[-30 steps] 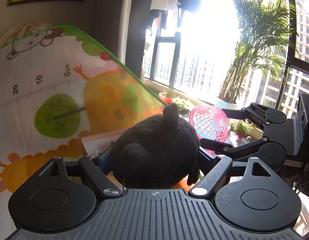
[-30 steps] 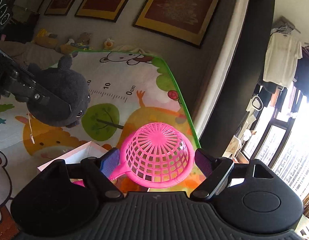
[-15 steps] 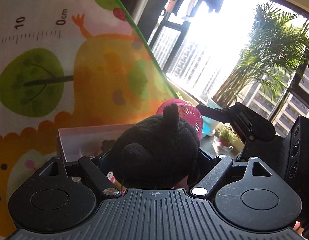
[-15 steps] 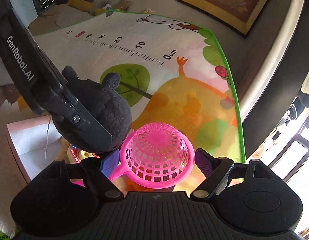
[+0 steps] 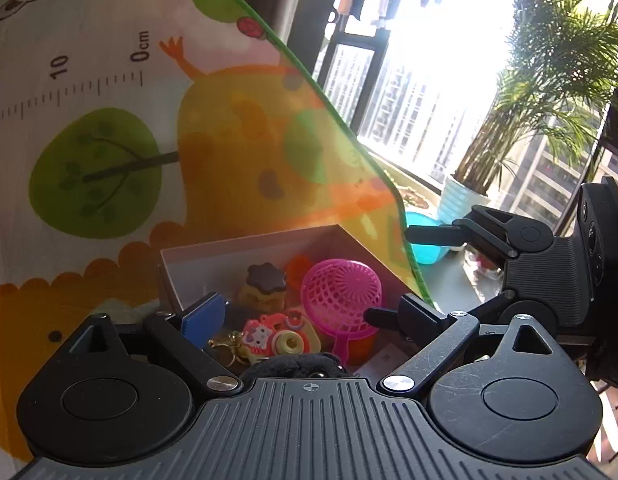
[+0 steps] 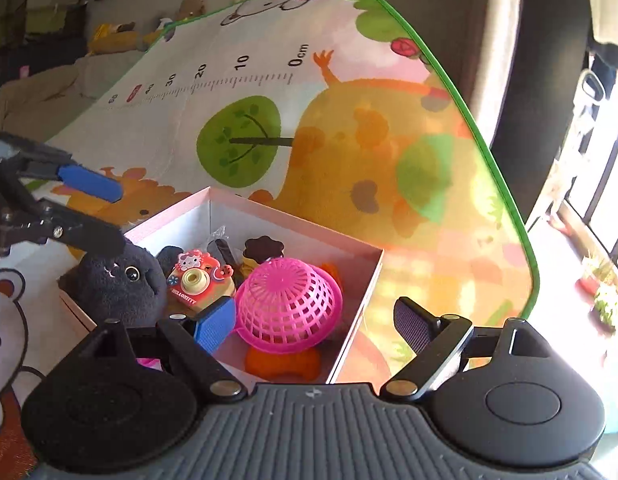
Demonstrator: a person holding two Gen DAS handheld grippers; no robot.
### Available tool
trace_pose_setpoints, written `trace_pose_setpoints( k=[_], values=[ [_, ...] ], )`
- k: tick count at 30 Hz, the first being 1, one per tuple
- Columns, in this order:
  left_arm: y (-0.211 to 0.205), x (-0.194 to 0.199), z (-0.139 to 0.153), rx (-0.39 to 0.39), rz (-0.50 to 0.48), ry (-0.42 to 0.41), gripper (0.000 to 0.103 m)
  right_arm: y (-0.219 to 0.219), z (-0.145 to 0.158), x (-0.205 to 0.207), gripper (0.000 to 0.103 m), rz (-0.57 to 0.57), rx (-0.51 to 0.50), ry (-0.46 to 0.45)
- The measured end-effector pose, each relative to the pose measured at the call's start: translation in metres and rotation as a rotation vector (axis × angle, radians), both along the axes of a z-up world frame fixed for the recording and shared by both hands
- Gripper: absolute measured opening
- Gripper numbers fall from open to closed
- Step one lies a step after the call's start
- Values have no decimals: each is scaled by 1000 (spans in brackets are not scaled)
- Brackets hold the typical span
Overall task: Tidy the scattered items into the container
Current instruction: 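Lower the pink basket into the pink box with the right gripper while the left lifts the plush over it, then lower the black plush into the pink box and open the left gripper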
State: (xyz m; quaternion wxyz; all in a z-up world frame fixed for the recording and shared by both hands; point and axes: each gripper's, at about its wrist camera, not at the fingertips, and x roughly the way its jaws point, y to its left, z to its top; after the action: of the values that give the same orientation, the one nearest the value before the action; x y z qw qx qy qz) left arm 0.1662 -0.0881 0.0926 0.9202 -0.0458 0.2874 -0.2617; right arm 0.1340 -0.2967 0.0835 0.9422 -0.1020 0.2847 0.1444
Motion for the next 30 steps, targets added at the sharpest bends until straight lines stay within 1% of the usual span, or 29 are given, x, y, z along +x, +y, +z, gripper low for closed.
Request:
trace_pose_setpoints(
  k=[2, 3, 5, 7, 9, 10, 11, 14, 16, 18, 19, 20, 22, 23, 25, 27, 30],
  values=[
    [3, -13, -2, 45, 33, -24, 97, -10, -2, -2, 87, -48, 56, 39],
    [4, -20, -5, 70, 45, -29, 97, -11, -4, -4, 86, -69, 55, 41],
    [5, -32, -13, 96, 60, -19, 97, -7, -6, -5, 83, -102, 16, 25],
    [7, -38, -19, 101, 90, -7, 97, 0, -6, -4, 76, -115, -17, 15],
    [12, -40, -21, 87, 116, 1, 96, 9, -4, 0, 75, -129, -49, -2],
    [15, -40, -20, 82, 132, 0, 92, 13, -4, 2, 75, -138, -69, -16],
    [16, -41, -20, 83, 143, -4, 90, 18, -4, 7, 75, -149, -88, -29],
    [17, -45, -15, 100, 180, -42, 87, 27, -10, 25, 74, -182, -112, -16],
    [19, -50, -12, 95, 184, -71, 88, 32, -16, 34, 74, -178, -111, -6],
    [22, -54, -10, 75, 168, -76, 89, 36, -19, 40, 74, -151, -92, 12],
    [23, -55, -9, 77, 168, -76, 89, 38, -20, 40, 74, -127, -78, 27],
    [23, -55, -10, 85, 175, -75, 89, 41, -20, 40, 76, -106, -69, 42],
    [24, -52, -13, 110, 204, -66, 90, 43, -19, 35, 75, -93, -84, 37],
    [23, -49, -15, 126, 221, -61, 90, 41, -17, 32, 75, -90, -75, 35],
    [21, -45, -20, 148, 228, -55, 91, 34, -11, 29, 76, -107, -40, 36],
    [14, -42, -22, 148, 203, -59, 94, 23, -5, 26, 77, -138, 17, 43],
    [-6, -37, -22, 170, 137, -77, 96, 7, -2, 27, 85, -194, 96, 69]
  ],
)
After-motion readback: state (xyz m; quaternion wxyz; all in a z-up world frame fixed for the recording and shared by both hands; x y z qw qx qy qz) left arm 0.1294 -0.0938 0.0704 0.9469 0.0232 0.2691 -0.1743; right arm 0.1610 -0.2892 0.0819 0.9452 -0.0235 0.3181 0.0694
